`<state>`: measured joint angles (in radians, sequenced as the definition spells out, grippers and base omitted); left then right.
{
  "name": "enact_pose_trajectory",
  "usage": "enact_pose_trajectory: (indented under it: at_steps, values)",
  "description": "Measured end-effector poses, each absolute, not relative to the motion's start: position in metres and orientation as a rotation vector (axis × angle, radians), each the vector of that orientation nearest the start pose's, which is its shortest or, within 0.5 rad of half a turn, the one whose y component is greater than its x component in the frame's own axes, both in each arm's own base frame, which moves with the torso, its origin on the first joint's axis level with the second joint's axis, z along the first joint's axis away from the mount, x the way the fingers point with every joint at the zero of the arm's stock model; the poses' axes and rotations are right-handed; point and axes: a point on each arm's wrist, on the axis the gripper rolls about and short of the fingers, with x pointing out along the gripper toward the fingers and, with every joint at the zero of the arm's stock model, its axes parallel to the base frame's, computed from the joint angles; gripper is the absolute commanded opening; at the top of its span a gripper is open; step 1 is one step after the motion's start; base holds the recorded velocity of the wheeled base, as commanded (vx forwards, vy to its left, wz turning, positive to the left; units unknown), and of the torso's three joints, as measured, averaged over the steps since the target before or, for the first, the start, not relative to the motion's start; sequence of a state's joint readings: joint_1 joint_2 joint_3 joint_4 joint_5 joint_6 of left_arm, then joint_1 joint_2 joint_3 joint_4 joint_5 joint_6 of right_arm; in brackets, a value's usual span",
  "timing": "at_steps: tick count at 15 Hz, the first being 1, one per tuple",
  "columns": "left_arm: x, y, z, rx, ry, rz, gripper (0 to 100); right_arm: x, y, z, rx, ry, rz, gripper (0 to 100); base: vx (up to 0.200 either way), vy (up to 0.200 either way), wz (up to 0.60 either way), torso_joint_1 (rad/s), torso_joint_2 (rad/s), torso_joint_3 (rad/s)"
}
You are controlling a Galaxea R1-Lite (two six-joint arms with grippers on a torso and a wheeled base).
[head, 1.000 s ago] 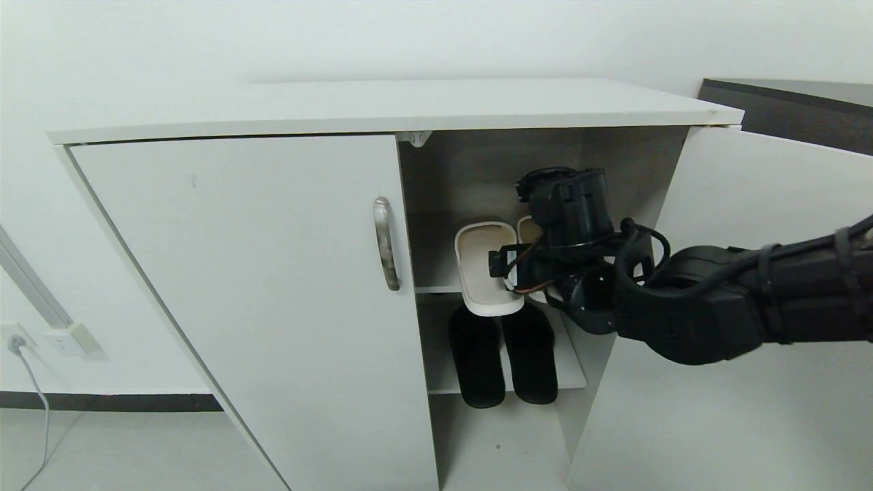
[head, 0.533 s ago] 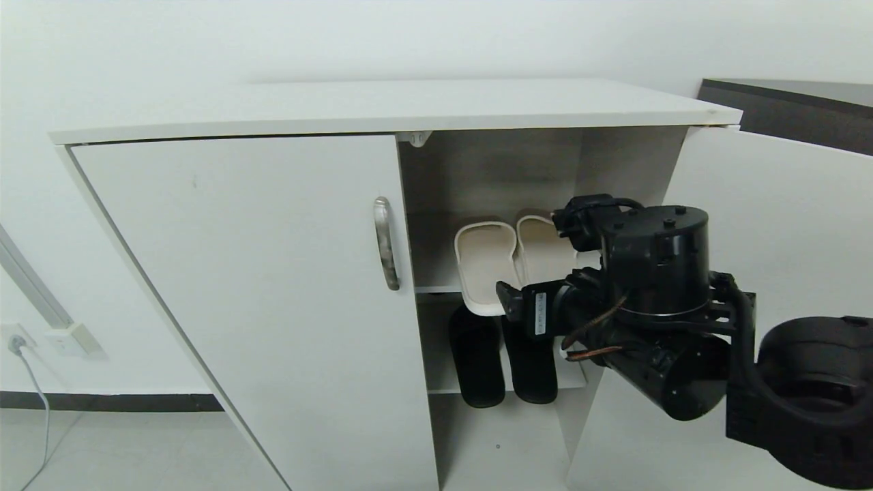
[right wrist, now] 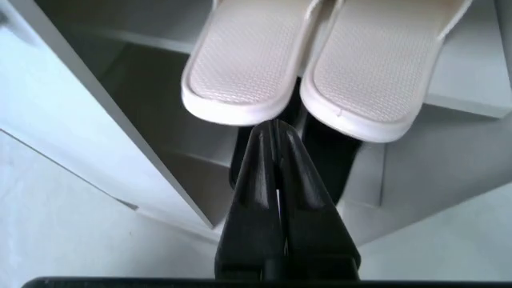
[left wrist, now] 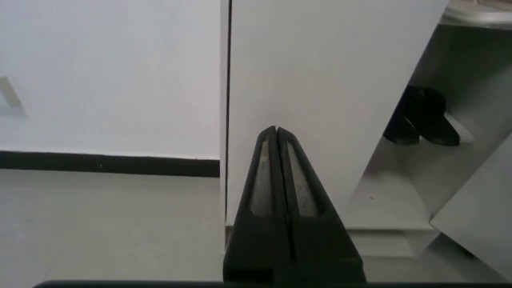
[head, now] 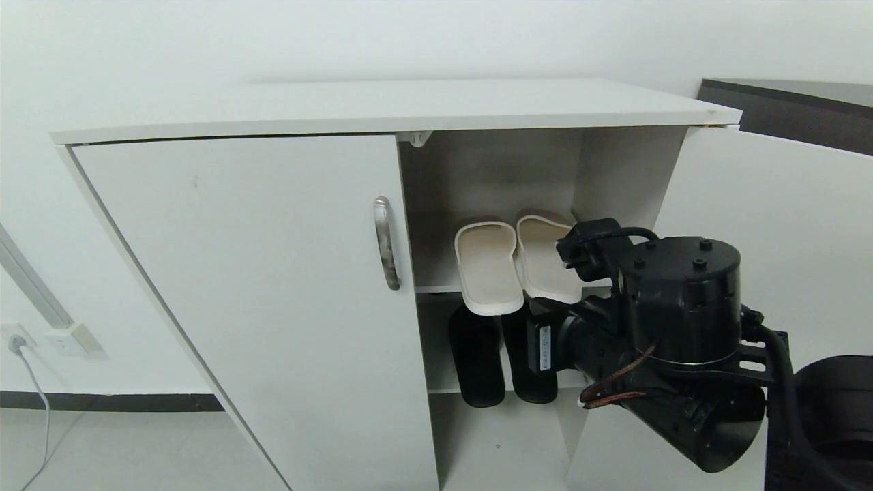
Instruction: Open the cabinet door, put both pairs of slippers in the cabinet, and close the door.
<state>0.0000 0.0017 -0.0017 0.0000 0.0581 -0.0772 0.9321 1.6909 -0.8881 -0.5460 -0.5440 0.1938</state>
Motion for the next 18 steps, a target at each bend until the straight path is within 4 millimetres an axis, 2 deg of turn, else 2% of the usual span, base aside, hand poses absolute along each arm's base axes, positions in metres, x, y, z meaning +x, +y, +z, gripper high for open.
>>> enact_pose_trajectory:
  at_steps: [5,18]
  values:
    - [-0.023,0.001,0.076,-0.078,-0.002,0.058,0,0.192,0.243,0.189,0.004,0.233,0.367,0,0.000,0.000,0.00,0.000,0.00,0.000]
    - [-0.023,0.001,0.076,-0.080,-0.002,0.058,0,0.196,0.247,0.174,-0.014,0.246,0.360,0,-0.200,0.000,0.00,0.002,0.00,0.002]
